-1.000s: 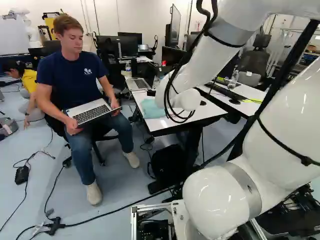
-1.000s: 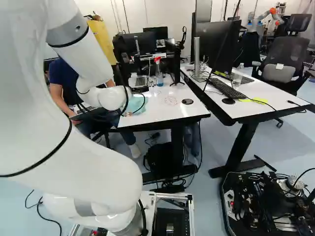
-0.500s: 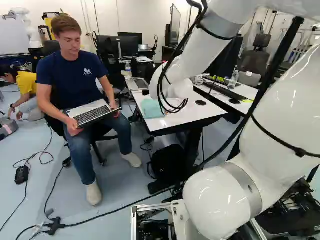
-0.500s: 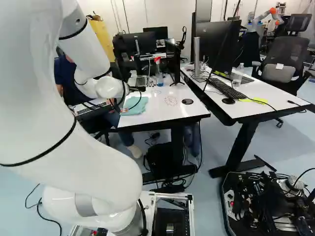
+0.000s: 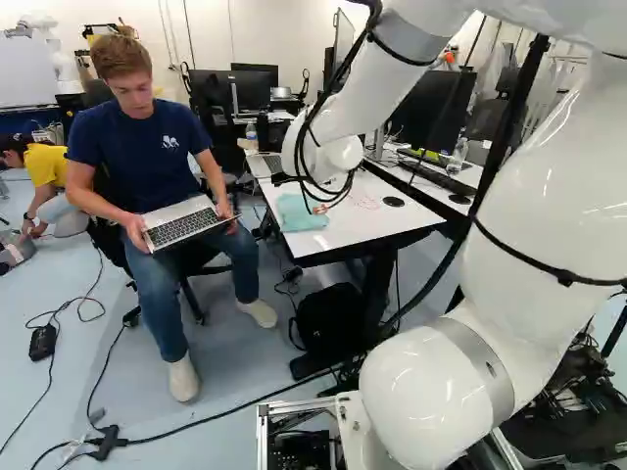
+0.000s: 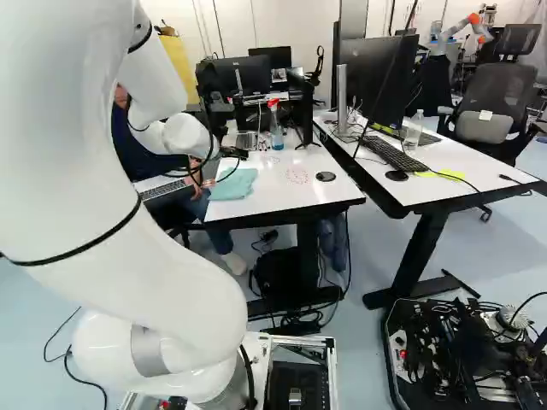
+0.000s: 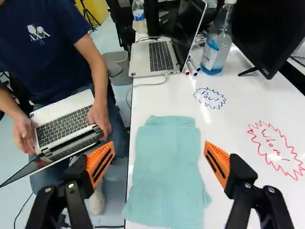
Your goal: Clean the table with the green towel
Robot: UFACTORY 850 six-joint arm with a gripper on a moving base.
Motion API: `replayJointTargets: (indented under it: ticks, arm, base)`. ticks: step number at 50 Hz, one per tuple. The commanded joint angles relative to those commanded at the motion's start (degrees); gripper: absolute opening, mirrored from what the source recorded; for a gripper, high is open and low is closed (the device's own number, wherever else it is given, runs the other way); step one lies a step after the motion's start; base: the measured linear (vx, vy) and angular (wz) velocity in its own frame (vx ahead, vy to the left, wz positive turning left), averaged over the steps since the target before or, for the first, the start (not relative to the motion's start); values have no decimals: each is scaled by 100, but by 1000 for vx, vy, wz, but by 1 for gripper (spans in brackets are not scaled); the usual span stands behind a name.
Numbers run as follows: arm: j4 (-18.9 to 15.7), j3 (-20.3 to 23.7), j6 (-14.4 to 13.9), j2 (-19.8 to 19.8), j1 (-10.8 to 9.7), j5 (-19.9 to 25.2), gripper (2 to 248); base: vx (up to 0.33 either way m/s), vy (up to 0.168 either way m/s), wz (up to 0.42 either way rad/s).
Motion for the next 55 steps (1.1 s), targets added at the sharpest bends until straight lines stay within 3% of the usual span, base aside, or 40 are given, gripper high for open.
replayJointTargets:
  ticks: [14, 55]
  arm:
    - [127, -276, 0, -141, -21, -513, 247]
    - [136, -545, 0, -879, -47, -549, 247]
  base:
    - [0, 0, 0]
    - [0, 0, 0]
